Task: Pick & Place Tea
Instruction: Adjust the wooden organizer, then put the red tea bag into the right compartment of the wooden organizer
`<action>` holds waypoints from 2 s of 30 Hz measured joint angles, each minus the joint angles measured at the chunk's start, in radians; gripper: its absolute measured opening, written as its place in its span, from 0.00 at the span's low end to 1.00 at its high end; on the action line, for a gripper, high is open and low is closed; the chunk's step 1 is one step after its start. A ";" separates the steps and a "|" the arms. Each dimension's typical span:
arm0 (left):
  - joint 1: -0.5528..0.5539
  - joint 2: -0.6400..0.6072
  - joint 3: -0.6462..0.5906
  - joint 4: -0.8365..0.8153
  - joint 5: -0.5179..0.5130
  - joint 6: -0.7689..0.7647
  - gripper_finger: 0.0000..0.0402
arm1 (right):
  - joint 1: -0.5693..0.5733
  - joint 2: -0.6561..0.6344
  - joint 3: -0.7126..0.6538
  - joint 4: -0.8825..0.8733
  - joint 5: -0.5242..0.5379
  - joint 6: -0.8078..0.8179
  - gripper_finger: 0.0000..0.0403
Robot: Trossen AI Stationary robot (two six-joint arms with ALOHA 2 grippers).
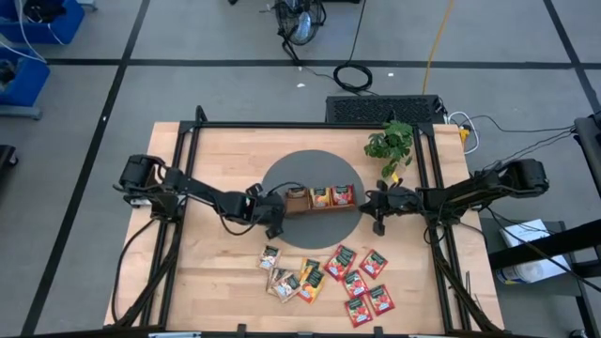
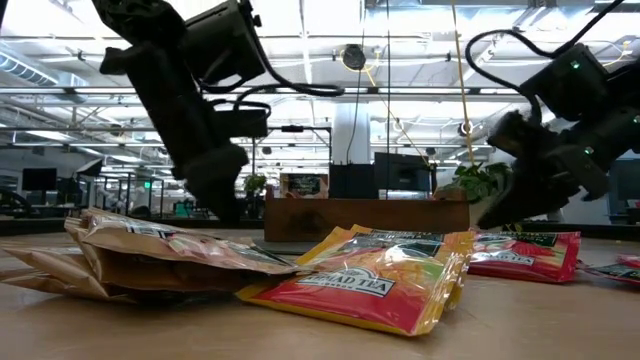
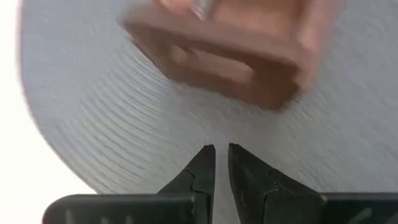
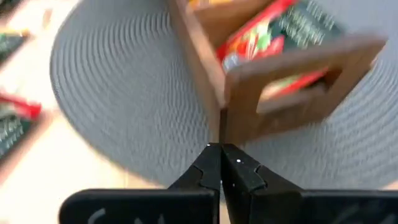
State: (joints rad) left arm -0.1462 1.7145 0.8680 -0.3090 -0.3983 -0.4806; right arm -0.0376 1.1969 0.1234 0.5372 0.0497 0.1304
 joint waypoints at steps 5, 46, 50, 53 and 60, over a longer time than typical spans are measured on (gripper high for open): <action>-0.052 0.000 0.000 -0.032 0.085 0.021 0.08 | 0.000 -0.041 0.000 -0.079 -0.034 -0.018 0.00; -0.221 0.388 0.543 0.268 0.154 0.487 0.04 | 0.553 0.000 0.242 -0.149 0.004 0.352 0.09; -0.230 0.392 0.545 0.266 0.165 0.486 0.01 | 0.557 0.077 0.241 -0.099 0.087 0.428 0.16; -0.232 0.392 0.533 0.272 0.162 0.475 0.03 | 0.556 0.118 0.241 -0.085 0.108 0.473 0.22; -0.232 0.420 0.530 0.291 0.180 0.430 0.03 | 0.548 0.185 0.242 -0.005 0.105 0.594 0.36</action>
State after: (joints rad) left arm -0.3782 2.1344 1.3979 -0.0179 -0.2186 -0.0505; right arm 0.5107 1.3815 0.3653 0.5323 0.1548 0.7245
